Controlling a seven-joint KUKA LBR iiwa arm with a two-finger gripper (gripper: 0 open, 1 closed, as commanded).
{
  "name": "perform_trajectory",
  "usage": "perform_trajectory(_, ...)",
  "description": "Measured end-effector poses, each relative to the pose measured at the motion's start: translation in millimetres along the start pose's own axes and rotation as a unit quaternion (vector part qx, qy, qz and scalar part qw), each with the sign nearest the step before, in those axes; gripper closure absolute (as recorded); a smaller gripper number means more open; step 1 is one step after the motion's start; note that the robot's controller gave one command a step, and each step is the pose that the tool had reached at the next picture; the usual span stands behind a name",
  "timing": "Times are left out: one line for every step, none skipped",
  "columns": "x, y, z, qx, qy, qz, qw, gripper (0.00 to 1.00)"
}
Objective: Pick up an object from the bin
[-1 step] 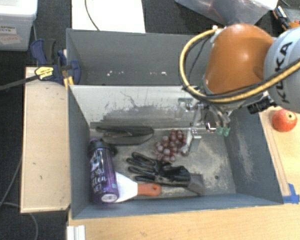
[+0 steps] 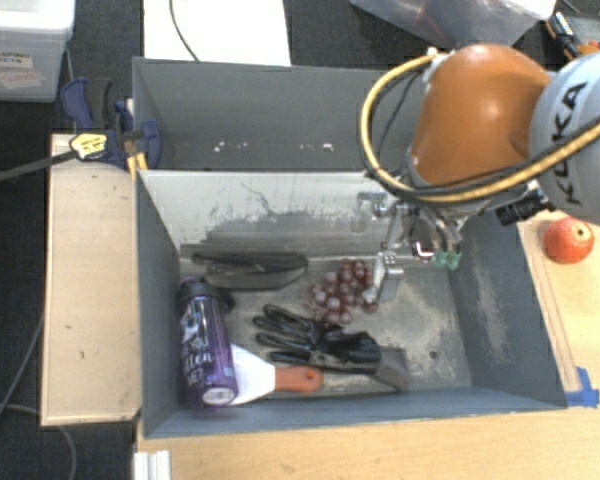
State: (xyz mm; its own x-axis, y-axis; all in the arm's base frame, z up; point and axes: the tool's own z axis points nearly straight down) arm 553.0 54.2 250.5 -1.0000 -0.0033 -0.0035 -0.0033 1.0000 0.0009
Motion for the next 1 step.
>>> perform_trajectory(-16.8, -23.6, 145.5, 0.000, -0.0027, -0.081, 0.9967, 0.00)
